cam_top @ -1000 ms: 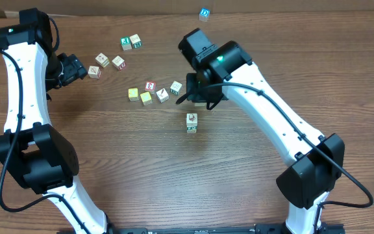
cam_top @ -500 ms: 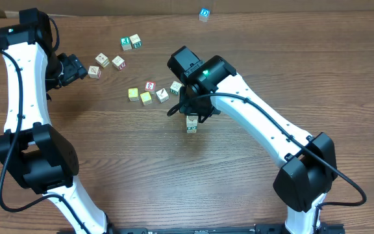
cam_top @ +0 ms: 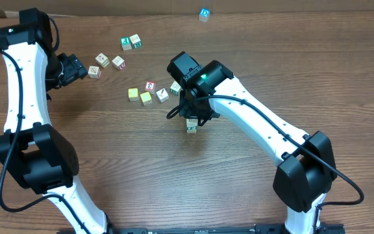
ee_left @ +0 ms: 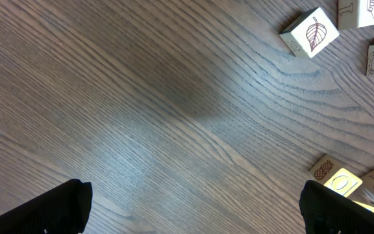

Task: Form a tower
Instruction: 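Carry the green 4 block over the tower, then lower the green 4 block onto the X block, aligning it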

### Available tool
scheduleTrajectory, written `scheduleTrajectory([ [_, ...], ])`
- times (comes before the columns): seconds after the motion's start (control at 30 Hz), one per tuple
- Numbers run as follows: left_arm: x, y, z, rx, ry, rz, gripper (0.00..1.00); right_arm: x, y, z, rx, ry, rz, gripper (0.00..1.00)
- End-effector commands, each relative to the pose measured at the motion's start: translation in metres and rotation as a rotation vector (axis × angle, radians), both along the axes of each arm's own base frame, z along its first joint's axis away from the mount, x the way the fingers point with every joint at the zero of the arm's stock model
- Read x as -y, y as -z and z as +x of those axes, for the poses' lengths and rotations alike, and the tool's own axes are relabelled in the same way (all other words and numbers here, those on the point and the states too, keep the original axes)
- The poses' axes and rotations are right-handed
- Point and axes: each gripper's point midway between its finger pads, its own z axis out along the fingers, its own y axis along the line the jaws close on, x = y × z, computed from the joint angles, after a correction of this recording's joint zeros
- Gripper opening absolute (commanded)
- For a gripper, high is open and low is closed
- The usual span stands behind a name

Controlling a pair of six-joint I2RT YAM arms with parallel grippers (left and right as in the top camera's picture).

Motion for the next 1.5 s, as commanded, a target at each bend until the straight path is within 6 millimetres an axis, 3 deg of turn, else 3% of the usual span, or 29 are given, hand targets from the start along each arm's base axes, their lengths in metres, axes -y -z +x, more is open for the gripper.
scheduleTrajectory([
  [0.0, 0.001, -0.01, 0.002, 0.028, 0.007, 0.006, 1.0, 0.001, -0.009, 0.001, 0.036, 0.007, -0.005, 0.23],
  [0.23, 0.001, -0.01, 0.002, 0.028, 0.007, 0.005, 1.0, -0.008, -0.01, 0.0, 0.069, -0.015, -0.009, 0.23],
  [0.77, 0.001, -0.01, 0.002, 0.028, 0.007, 0.006, 1.0, -0.005, -0.011, 0.004, 0.115, -0.019, -0.057, 0.23],
  [1.1, 0.001, -0.01, 0.002, 0.028, 0.007, 0.006, 0.99, -0.006, 0.004, 0.004, 0.087, -0.02, -0.081, 0.22],
  [1.47, 0.001, -0.01, 0.002, 0.028, 0.007, 0.006, 0.99, -0.006, 0.004, 0.004, 0.084, -0.014, -0.079, 0.23],
])
